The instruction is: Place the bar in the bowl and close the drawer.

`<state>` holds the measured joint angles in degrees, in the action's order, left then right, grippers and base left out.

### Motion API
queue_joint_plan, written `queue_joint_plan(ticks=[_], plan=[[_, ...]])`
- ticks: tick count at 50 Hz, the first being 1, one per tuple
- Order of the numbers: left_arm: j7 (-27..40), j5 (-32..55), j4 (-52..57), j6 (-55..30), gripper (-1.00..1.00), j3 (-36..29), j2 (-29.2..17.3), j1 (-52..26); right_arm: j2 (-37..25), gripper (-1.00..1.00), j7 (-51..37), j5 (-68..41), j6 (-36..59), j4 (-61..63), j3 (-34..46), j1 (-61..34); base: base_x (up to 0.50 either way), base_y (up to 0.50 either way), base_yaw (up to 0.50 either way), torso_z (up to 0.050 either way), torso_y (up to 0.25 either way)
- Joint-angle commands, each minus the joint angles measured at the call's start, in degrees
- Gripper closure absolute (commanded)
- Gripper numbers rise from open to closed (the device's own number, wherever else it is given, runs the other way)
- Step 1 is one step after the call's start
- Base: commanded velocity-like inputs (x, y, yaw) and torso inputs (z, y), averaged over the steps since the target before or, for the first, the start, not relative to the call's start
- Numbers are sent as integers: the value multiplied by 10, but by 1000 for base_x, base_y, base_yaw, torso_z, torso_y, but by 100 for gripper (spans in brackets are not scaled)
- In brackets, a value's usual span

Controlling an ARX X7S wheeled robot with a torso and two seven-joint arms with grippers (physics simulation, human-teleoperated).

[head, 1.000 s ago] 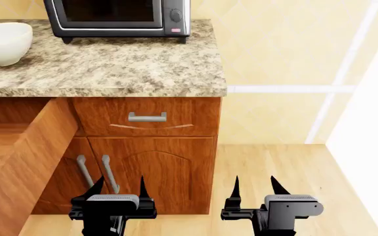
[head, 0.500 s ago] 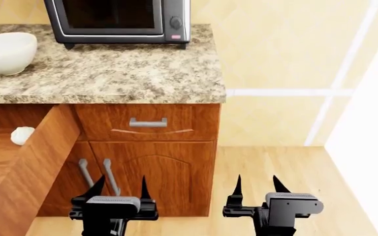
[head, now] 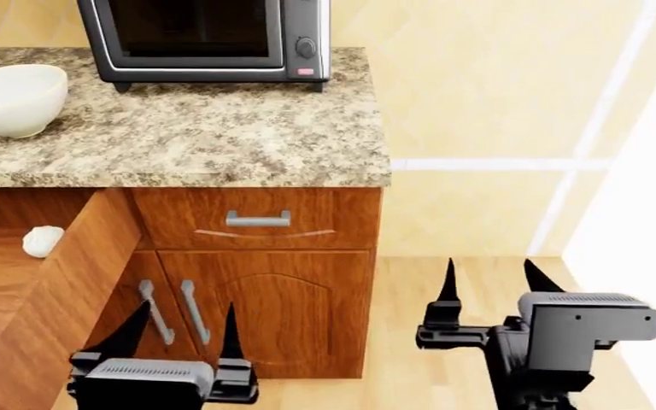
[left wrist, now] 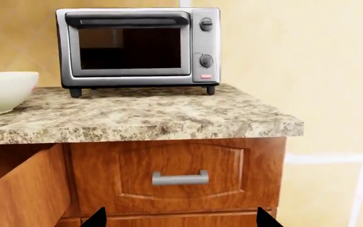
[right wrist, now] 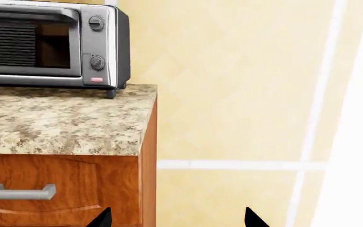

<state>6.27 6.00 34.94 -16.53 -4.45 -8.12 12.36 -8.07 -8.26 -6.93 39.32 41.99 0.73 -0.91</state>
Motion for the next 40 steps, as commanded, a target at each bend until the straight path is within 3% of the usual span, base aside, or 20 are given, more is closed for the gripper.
queue_joint_plan(ticks=[1, 5, 6, 11, 14, 18, 26, 34, 40], plan=[[17, 37, 237, -117, -100, 31, -28, 63, -99, -100, -121, -156, 149, 180, -28, -12, 0, 0, 0, 0, 0], [53, 65, 250, -101, -100, 34, -61, 69, -239, -100, -310, -342, 83, 180, 6, -24, 0, 0, 0, 0, 0], [91, 88, 250, -88, -100, 24, -96, 69, -270, -100, -345, -372, 62, 180, 19, -28, 0, 0, 0, 0, 0], [374, 211, 250, 30, -100, -108, -359, 35, -410, -100, -474, -458, -55, 180, 108, -51, 0, 47, 0, 0, 0], [462, 229, 250, 86, -100, -165, -449, 18, -460, -100, -508, -473, -100, 179, 150, -61, 0, 500, 0, 0, 0], [539, 229, 250, 163, -100, -214, -534, 14, -510, -100, -540, -477, -155, 180, 201, -77, 0, 500, 0, 0, 0], [623, 211, 250, 236, -100, -299, -615, -24, -615, -100, -602, -457, -283, 180, 351, -141, 0, 500, 0, 0, 0], [642, 202, 248, 246, -100, -331, -624, -41, -655, -100, -626, -432, -342, 179, 459, -197, 0, 500, 0, 0, 0], [643, 200, 246, 248, -100, -344, -624, -51, -659, -100, -622, -423, -361, 171, 475, -195, 0, 500, 0, 0, 0]])
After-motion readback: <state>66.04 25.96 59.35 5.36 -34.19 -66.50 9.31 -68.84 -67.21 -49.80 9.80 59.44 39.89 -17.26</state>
